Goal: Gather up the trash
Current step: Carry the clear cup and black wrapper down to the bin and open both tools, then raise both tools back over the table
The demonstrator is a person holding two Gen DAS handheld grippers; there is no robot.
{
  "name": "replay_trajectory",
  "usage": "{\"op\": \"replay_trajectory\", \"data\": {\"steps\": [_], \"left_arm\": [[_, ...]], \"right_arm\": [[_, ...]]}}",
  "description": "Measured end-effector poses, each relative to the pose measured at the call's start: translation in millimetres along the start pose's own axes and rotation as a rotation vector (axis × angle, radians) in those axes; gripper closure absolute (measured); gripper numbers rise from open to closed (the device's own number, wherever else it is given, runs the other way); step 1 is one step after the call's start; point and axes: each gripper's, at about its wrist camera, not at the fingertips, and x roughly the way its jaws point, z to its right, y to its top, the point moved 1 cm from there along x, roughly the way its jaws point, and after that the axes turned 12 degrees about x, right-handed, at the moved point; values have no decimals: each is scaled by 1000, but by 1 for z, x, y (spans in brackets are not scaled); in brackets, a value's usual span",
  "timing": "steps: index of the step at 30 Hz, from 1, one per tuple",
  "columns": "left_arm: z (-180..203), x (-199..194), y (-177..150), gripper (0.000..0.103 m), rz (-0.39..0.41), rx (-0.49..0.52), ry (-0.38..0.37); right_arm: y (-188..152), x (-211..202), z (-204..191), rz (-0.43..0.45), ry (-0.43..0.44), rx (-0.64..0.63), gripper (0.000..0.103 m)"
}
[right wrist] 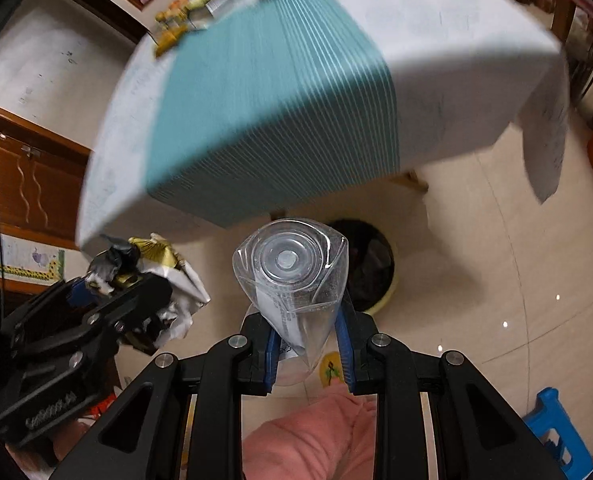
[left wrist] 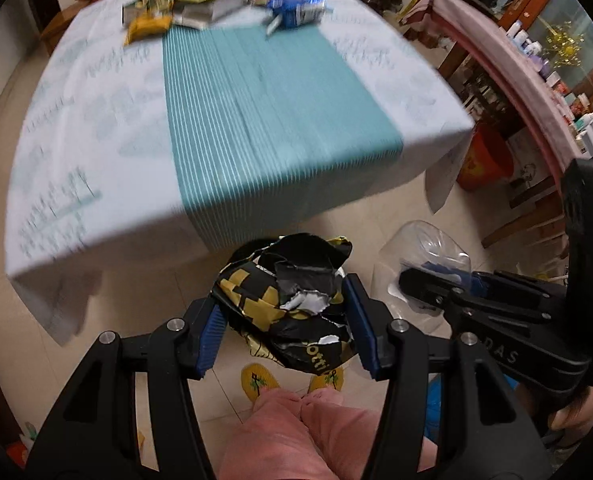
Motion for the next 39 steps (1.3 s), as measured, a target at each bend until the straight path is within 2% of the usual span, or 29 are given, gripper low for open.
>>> {"op": "replay_trajectory", "data": {"steps": [7, 15, 19, 21, 22, 24, 26, 33, 39], "left_arm": [[4, 95, -38, 51, -65, -59, 29], [-13, 197, -56, 50, -90, -142, 65], [-24, 228, -61, 48, -93, -165, 80], [-28, 241, -65, 45, -112, -172, 85], [-30, 244, -66, 42, -119, -174, 91], [-36, 248, -69, 28, -119, -182, 108], [-39, 248, -69, 22, -115, -183, 115], [-39, 223, -68, 22, -84, -158, 147], [-36, 185, -67, 22, -66, -183, 140]], "right_arm": [[2, 106, 50, -72, -30, 43, 79], [18, 195, 74, -97, -33, 56, 78], [22, 232, 74, -133, -20, 59, 63], [23, 243, 72, -148, -23, 56, 59], [22, 246, 69, -154, -24, 56, 58], [21, 249, 65, -156, -19, 63, 53], [22, 246, 62, -144, -11, 63, 51], [21, 217, 49, -110, 2, 57, 51], [15, 161, 39, -79, 21, 42, 51]]}}
